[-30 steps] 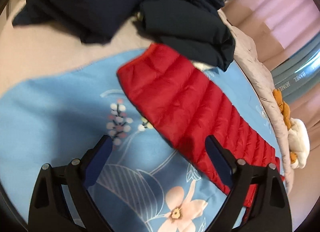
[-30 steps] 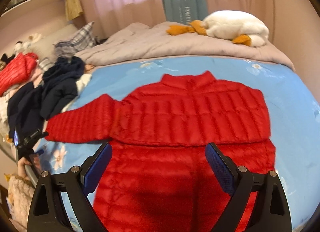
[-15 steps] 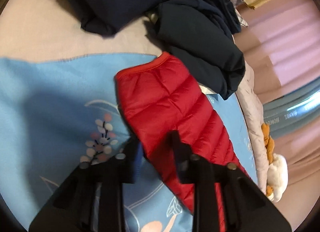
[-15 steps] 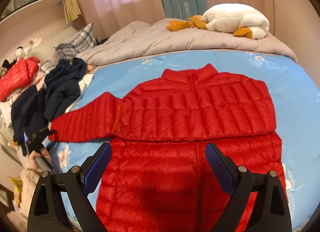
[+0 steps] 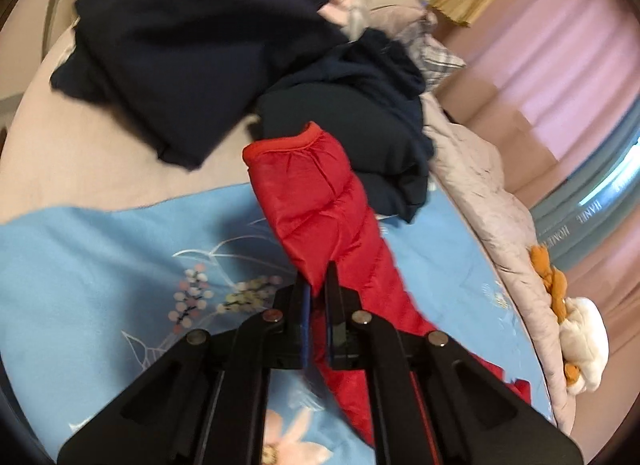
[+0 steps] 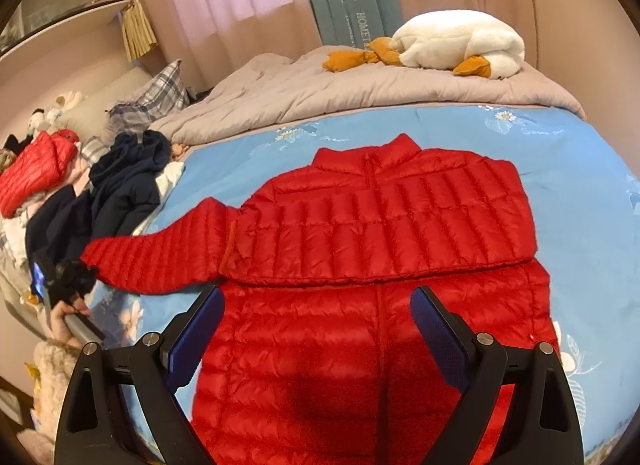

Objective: Fold large clothes
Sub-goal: 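Reach the left tool to the other sleeve cuff and grasp it, then lift the sleeve cuff with the left tool toward the jacket body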

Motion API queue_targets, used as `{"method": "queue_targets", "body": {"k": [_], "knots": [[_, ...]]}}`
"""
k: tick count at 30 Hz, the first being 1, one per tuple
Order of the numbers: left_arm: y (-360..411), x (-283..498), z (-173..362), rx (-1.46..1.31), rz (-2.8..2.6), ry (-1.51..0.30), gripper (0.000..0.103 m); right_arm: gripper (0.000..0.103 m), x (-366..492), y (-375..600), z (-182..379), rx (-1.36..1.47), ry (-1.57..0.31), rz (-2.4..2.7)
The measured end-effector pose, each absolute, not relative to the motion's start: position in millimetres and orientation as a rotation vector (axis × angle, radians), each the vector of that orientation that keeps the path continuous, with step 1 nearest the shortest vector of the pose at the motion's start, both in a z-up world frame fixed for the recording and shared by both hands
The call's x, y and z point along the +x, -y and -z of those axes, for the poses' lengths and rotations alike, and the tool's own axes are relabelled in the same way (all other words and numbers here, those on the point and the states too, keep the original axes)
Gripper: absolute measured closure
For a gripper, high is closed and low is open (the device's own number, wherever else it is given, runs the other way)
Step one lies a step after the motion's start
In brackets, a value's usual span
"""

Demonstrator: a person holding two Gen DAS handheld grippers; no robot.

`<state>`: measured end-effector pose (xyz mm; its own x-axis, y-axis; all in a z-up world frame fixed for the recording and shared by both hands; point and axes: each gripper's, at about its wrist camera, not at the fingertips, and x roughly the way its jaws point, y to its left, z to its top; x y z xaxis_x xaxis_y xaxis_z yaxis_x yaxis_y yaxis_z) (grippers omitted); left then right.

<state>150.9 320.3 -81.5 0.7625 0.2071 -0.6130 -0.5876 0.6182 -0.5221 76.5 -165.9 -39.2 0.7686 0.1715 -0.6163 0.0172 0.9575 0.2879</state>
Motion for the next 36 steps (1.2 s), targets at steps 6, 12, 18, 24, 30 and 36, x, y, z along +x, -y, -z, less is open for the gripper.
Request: {"method": "queue_targets", "body": {"k": [6,12,18,24,30,36], "knots": [[-294.3,148.0,43.9,-0.719,-0.416,-0.507,0.099,0.009,67.3,178.5,35.0,0.303,-0.673,-0.066],[-263.3,146.7,11.6,-0.653,-0.351,-0.475,0.099,0.009,61.7,187.9,33.1,0.323,-0.657,-0.055],[-241.9,145.1,-4.3,-0.607,-0.308,-0.472,0.099,0.009,54.0,194.7,31.8,0.333,-0.639,-0.053],[-219.1,145.3,-14.7,-0.595,-0.236,-0.497,0.099,0.009,48.4,198.7,31.1,0.34,-0.635,-0.054],[-195.4,144.0,-25.1,-0.57,-0.179,-0.497,0.099,0.009,43.0,205.7,30.7,0.35,-0.623,-0.05],[-174.2,144.3,-33.7,-0.536,-0.138,-0.495,0.099,0.009,38.5,214.4,32.3,0.369,-0.617,-0.038]]}}
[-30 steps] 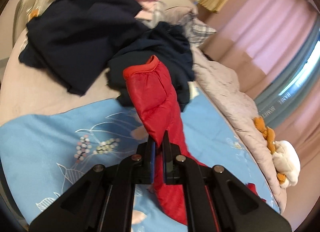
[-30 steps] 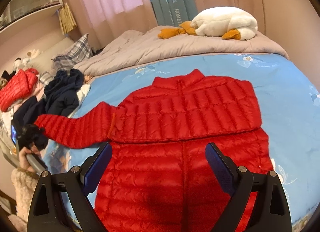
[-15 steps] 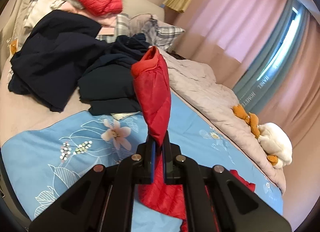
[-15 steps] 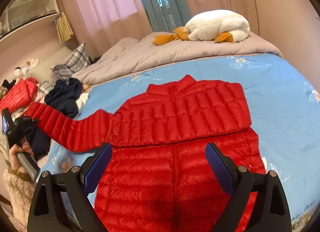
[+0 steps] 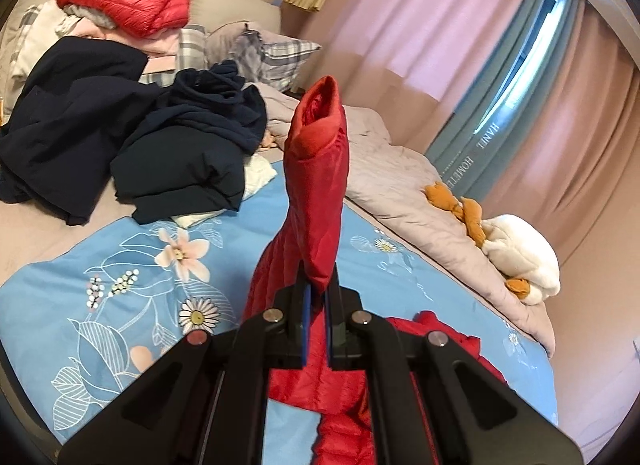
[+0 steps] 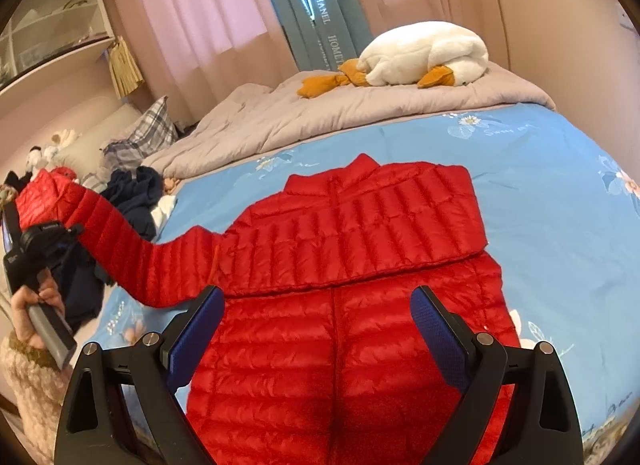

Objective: Fold large clothes
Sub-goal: 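Lift the sleeve cuff with the left tool toward the jacket body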

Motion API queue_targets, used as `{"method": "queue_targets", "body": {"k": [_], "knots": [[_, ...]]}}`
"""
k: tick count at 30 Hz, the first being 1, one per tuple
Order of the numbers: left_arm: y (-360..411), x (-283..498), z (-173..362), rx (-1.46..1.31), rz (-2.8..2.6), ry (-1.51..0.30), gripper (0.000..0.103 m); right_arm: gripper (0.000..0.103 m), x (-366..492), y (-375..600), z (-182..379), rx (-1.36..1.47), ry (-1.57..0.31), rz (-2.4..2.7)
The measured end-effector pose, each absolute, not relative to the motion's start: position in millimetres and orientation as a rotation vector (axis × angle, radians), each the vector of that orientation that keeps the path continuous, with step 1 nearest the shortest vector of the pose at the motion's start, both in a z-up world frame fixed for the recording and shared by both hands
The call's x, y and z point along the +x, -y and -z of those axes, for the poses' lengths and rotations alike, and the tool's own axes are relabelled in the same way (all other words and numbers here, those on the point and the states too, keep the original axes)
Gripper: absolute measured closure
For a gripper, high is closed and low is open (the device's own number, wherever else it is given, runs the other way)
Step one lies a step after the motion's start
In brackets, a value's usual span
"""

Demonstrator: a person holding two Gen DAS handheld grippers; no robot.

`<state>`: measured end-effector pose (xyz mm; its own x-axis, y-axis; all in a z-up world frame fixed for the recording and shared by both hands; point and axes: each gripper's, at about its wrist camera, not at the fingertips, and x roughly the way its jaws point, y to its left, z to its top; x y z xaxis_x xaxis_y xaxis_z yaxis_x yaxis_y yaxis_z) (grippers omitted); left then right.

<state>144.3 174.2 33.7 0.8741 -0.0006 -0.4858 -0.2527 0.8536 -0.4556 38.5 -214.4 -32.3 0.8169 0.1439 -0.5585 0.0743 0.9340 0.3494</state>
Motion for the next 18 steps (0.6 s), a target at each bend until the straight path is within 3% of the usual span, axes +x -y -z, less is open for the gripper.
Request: {"method": "queue_targets", "body": {"k": [18], "knots": [[-133.9,144.6,-39.6,-0.469,-0.044,-0.51,0.099,0.009,32.7,225.2,33.4,0.391,-0.61,-0.018]]}}
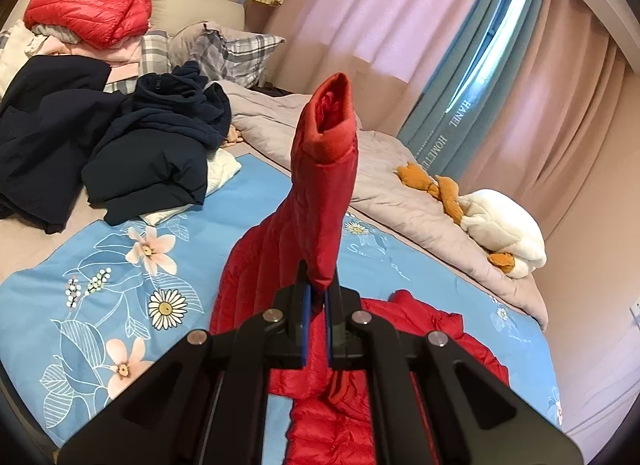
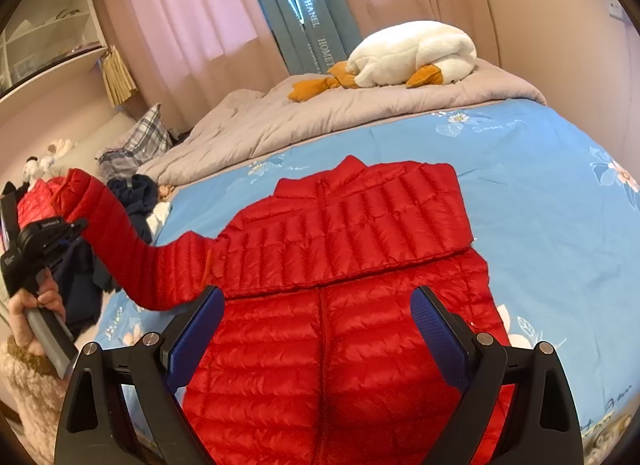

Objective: Fold large clothes
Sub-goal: 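Lift the sleeve cuff with the left tool toward the jacket body, then carry the sleeve over the jacket front and open the left tool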

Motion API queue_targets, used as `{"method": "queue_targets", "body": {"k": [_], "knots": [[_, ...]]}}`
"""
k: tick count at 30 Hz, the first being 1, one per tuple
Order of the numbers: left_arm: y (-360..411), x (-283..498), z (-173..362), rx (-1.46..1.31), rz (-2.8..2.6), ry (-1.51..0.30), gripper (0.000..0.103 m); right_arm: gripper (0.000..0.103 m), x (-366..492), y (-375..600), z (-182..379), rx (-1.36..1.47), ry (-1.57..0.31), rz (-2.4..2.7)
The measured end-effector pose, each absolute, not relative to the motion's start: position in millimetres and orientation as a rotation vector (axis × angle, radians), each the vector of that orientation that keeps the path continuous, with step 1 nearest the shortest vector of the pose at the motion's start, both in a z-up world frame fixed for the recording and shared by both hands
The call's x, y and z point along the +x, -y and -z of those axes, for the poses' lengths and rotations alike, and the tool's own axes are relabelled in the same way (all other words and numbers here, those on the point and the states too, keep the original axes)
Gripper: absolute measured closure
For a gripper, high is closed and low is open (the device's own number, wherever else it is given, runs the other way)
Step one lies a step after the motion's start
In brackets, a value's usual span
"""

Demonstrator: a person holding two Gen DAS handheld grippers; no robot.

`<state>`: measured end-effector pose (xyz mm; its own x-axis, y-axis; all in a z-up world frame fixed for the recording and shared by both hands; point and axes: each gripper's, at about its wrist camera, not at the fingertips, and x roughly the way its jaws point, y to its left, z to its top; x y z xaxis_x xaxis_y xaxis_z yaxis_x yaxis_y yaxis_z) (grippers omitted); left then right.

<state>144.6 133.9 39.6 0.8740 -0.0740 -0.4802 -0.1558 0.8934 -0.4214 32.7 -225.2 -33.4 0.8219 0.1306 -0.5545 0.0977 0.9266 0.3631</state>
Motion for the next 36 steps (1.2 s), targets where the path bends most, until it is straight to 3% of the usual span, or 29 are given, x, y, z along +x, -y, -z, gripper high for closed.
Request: {"method": "queue_targets", "body": {"k": [36], "knots": [[-59.0,139.7,-39.9,-0.359,0.129,-0.578,0.099,0.009,22.4,251.2,38.5,0.429,-0.607,0.039]]}}
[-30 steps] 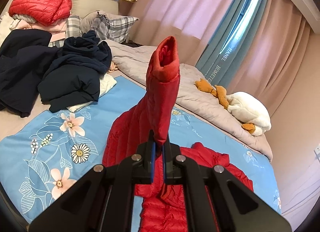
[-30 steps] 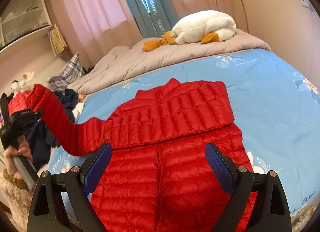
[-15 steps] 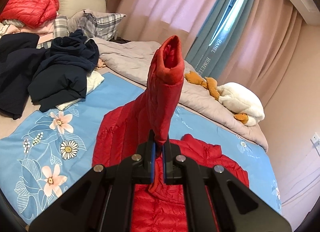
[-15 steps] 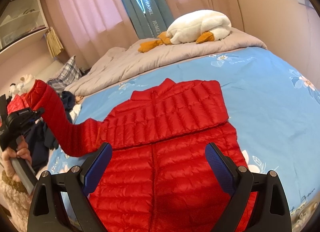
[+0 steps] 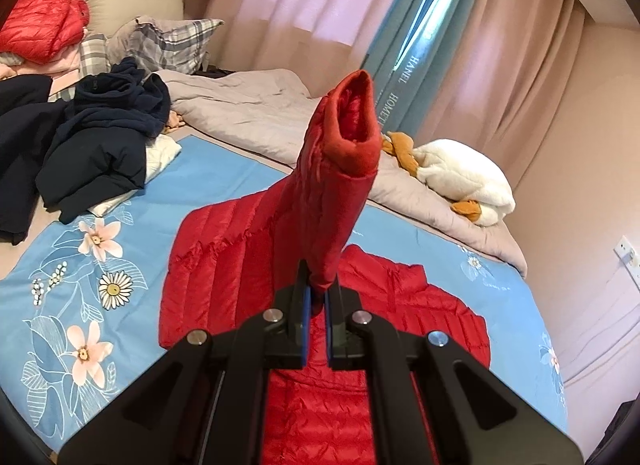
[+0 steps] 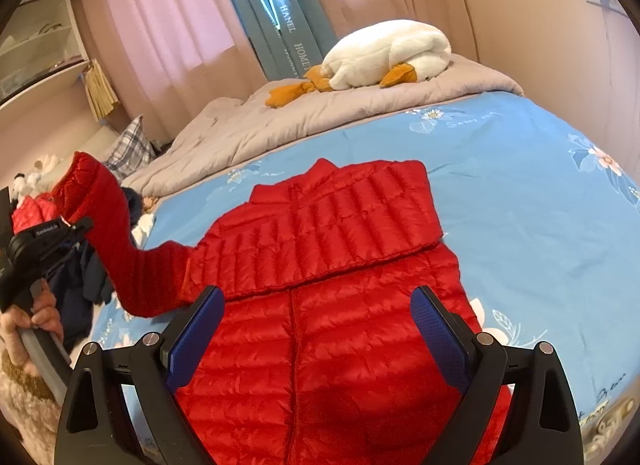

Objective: Fold large clothes
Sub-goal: 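Carry the sleeve over the jacket front and open the left tool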

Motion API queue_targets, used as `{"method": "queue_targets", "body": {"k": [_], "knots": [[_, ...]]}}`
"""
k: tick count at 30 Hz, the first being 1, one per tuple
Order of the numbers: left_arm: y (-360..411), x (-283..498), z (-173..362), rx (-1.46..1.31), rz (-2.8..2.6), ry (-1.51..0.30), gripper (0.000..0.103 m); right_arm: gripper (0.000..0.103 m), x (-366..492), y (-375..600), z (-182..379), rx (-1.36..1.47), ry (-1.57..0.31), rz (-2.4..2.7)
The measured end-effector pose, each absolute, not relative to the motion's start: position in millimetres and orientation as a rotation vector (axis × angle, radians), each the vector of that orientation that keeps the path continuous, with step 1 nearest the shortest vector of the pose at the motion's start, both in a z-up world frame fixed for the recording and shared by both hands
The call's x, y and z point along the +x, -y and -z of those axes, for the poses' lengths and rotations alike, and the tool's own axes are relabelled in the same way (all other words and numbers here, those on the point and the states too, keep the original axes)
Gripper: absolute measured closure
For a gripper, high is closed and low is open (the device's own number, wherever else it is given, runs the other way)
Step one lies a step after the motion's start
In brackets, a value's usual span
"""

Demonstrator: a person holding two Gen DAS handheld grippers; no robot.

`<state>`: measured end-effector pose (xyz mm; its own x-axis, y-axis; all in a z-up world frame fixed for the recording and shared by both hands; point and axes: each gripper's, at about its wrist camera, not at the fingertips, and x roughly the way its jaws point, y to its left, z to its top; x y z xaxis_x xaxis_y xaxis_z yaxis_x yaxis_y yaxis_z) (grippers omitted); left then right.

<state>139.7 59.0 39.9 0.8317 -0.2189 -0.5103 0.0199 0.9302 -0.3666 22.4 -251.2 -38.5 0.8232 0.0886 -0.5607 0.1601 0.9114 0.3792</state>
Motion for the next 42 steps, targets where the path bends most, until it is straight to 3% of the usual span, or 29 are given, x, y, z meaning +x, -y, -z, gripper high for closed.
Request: {"method": "queue_targets", "body": {"k": [42], "knots": [[39.1,147.0,36.3,-0.252,0.339,-0.838,0.098,0.009,15.7,275.4,51.4,0.48,-0.636,0.089]]}}
